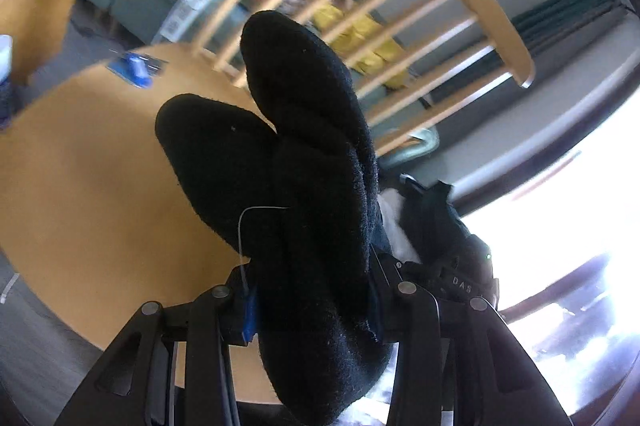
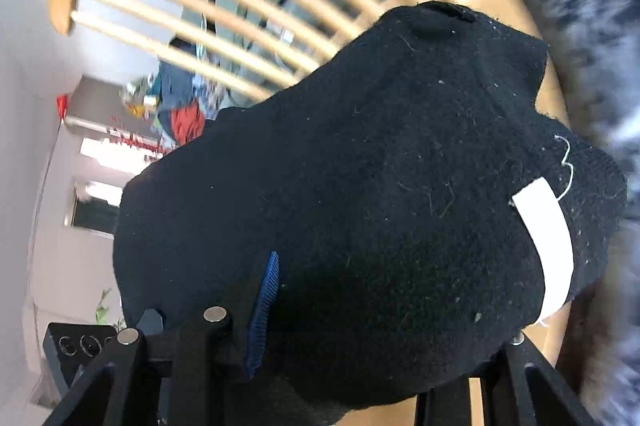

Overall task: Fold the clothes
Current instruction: 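Carry the folded garment onto the wooden chair seat with both tools, then open both tools and pull them back from the garment on the chair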

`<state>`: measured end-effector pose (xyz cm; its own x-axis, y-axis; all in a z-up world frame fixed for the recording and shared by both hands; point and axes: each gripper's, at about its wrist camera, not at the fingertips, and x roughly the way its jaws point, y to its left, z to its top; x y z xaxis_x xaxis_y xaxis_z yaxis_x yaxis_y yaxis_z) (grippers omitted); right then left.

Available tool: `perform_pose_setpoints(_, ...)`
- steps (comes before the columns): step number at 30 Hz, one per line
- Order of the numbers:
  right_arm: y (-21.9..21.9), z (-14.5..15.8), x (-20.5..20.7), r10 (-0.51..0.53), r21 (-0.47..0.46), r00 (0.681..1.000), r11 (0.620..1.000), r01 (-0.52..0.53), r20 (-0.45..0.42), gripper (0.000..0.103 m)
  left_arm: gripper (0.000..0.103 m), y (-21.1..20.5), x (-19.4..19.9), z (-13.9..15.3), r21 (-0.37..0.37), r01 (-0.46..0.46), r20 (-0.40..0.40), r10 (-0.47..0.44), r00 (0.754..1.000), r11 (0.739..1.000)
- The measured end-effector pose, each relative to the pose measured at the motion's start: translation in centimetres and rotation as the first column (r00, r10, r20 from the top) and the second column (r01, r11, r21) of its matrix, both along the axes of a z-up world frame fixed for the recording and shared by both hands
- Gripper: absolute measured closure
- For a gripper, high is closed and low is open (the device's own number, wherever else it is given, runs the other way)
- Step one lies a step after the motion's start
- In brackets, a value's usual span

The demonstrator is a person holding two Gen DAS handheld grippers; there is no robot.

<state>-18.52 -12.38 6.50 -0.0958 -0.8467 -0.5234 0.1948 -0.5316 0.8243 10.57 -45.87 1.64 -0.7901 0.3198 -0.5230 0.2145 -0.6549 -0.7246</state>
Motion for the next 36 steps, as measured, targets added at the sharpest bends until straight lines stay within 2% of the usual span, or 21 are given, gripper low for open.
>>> perform_pose_setpoints(2,-2.1,-1.1,-0.4,0.029,0.017,0.999,0.999,-0.03,0.027,0.067,0.062,-1.3,0.5,-1.0,0.009,-0.031,0.025,0.031,0.999,0.999)
perform_pose_setpoints(5,-4.3,-2.6,-0.5,0.06,0.024,0.996,0.998,-0.061,0.067,0.067,0.061,-2.9,0.5,-2.5,0.072,-0.066,0.059,0.062,0.996,0.995)
perform_pose_setpoints(9,-6.2,-3.3,-0.7,0.092,0.009,0.989,0.996,-0.093,0.119,0.067,0.056,-4.9,1.4,-3.8,0.121,-0.096,0.083,0.087,0.993,0.988)
perform_pose_setpoints(10,-6.8,-3.1,-0.9,0.099,0.012,0.987,0.995,-0.101,0.123,0.066,0.051,-5.0,1.9,-4.0,0.117,-0.099,0.093,0.088,0.992,0.988)
perform_pose_setpoints(14,-8.5,-2.8,-1.0,0.12,0.043,0.983,0.991,-0.127,0.136,0.063,0.044,-5.0,3.4,-4.9,0.083,-0.102,0.144,0.09,0.985,0.991)
perform_pose_setpoints(16,-8.7,-2.9,-1.1,0.114,0.057,0.983,0.991,-0.123,0.141,0.063,0.041,-4.8,4.3,-5.7,0.095,-0.092,0.16,0.076,0.984,0.991)
perform_pose_setpoints(19,-7.5,-2.3,-1.9,0.105,0.09,0.987,0.989,-0.117,0.124,0.063,0.037,-3.8,4.4,-5.8,0.077,-0.058,0.169,0.045,0.985,0.995)
perform_pose_setpoints(24,-8.5,-0.7,-4.4,0.099,0.175,0.993,0.979,-0.109,0.062,0.061,0.032,-1.1,4.6,-4.8,0.018,0.007,0.152,-0.009,0.988,1.0)
perform_pose_setpoints(25,-8.8,-0.2,-5.0,0.098,0.188,0.994,0.976,-0.105,0.048,0.06,0.03,-0.5,4.6,-4.7,0.004,0.023,0.152,-0.023,0.988,1.0)
perform_pose_setpoints(27,-8.8,0.4,-5.9,0.102,0.206,0.995,0.973,-0.104,0.024,0.049,0.029,0.5,4.8,-4.1,-0.047,0.038,0.141,-0.032,0.989,0.998)
perform_pose_setpoints(29,-8.5,0.8,-6.6,0.13,0.241,0.991,0.962,-0.131,0.019,0.039,0.029,1.3,4.9,-3.5,-0.065,0.055,0.127,-0.046,0.991,0.996)
perform_pose_setpoints(30,-8.6,1.2,-6.9,0.15,0.271,0.989,0.951,-0.147,0.009,0.037,0.028,0.9,5.6,-3.3,-0.053,0.059,0.113,-0.052,0.992,0.997)
perform_pose_setpoints(33,-8.2,1.8,-7.5,0.186,0.355,0.982,0.92,-0.166,-0.022,0.037,0.023,1.2,5.7,-2.5,-0.039,0.045,0.094,-0.041,0.995,0.998)
perform_pose_setpoints(36,-6.6,1.5,-8.1,0.204,0.414,0.979,0.889,-0.195,0.023,0.034,0.02,1.4,5.8,-2.0,-0.091,0.031,0.103,-0.021,0.994,0.995)
